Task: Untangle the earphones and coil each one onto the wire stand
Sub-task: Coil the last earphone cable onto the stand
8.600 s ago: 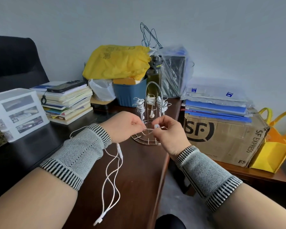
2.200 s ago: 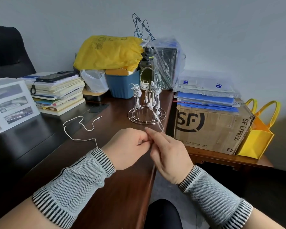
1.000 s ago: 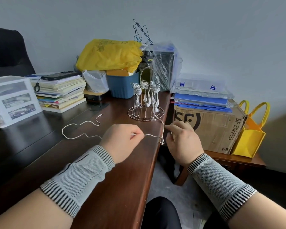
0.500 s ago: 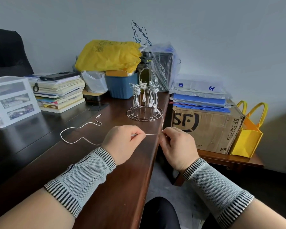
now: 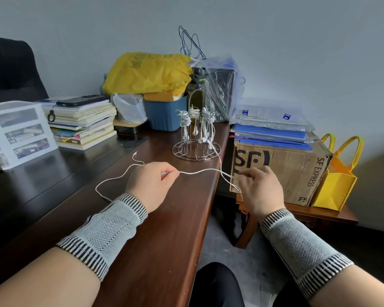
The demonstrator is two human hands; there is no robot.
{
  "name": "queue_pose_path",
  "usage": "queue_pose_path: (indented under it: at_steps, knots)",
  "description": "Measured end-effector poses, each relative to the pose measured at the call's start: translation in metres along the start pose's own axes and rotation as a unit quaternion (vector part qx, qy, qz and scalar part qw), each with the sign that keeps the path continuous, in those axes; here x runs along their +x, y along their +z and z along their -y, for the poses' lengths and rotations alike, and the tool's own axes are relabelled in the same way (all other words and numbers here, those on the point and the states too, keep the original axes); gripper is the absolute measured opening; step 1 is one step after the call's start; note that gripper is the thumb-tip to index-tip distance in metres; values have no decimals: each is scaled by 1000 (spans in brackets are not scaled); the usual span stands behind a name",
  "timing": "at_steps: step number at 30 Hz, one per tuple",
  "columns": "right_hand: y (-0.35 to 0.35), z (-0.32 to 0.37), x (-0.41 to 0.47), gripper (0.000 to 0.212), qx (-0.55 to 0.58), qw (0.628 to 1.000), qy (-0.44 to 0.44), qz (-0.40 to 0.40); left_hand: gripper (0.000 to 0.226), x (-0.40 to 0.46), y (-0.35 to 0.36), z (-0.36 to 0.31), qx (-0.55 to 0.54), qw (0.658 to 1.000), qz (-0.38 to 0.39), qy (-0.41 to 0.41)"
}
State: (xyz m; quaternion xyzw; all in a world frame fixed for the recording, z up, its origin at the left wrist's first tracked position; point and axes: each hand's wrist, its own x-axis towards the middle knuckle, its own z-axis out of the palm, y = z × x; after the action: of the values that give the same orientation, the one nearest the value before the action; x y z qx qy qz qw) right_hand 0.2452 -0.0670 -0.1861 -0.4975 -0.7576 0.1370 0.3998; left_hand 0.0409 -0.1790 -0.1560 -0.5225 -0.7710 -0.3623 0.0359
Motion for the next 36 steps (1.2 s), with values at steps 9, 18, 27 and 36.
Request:
queue_pose_path:
  at_steps: [9, 18, 27, 36]
  knots:
    - [23, 46, -22, 34, -34, 964, -256, 63, 11, -15, 24, -17, -60, 988, 15, 142]
    - [11, 25, -10, 31, 6, 990, -140, -16, 19, -2, 14, -1, -20, 998, 14, 55]
    - [3, 4, 1, 27, 21, 999, 33, 27, 18, 8, 4, 18, -2, 998, -47, -34]
    - [19, 39, -20, 38, -15, 972, -230, 53, 15, -8, 15, -11, -24, 991, -11, 131]
